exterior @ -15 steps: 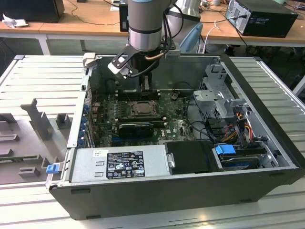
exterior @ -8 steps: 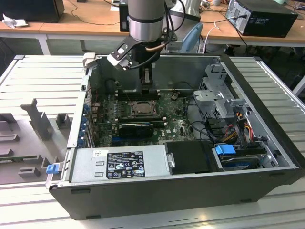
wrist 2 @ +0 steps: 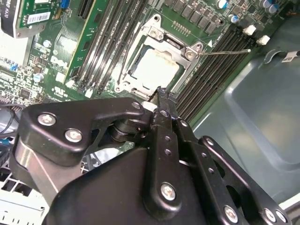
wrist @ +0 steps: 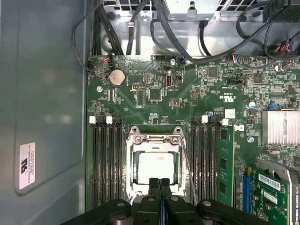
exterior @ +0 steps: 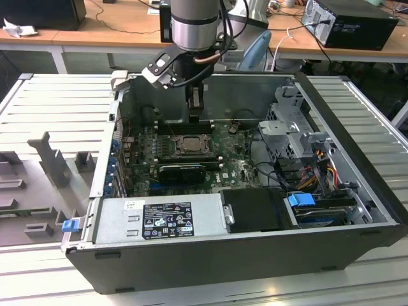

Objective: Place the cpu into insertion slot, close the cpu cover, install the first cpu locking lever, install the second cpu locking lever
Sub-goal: 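Install the first cpu locking lever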

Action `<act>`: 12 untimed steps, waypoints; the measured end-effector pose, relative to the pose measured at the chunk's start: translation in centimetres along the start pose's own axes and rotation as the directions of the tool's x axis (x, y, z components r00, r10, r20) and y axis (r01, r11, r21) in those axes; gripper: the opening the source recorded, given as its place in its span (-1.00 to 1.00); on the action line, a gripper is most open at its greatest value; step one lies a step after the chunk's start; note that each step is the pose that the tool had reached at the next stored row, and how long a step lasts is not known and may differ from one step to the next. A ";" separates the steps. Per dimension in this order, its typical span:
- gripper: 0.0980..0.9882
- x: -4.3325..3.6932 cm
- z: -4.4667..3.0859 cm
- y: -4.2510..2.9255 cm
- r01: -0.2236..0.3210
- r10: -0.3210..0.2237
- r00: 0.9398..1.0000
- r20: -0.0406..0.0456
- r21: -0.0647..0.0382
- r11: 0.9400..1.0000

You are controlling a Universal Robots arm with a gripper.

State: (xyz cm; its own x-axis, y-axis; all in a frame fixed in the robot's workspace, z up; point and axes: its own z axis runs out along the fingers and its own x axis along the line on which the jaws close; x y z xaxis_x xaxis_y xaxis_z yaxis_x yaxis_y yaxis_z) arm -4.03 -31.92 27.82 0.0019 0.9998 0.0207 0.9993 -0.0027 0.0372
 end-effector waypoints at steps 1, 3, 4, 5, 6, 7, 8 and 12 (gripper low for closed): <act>-0.98 0.01 -0.07 0.00 0.000 0.000 1.000 0.000 0.000 1.000; -0.98 0.05 -0.31 0.00 0.000 0.000 1.000 0.000 0.000 1.000; -0.98 0.06 -0.44 0.02 0.000 0.000 1.000 0.000 0.000 1.000; -0.98 0.07 -0.52 0.02 0.000 0.000 1.000 0.000 0.000 1.000; -0.98 0.07 -0.57 0.02 0.000 0.000 1.000 0.000 0.000 1.000; -0.98 0.08 -0.64 0.02 0.000 0.000 1.000 0.000 0.000 1.000; -0.98 0.08 -0.67 0.02 0.000 0.000 1.000 0.000 0.000 1.000; -0.98 0.09 -0.93 0.03 0.000 0.000 1.000 0.000 0.000 1.000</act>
State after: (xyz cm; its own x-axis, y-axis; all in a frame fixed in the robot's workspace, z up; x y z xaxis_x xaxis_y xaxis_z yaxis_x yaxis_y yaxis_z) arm -4.03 -31.85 28.75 0.0020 0.9998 0.0206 0.9993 -0.0027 0.0371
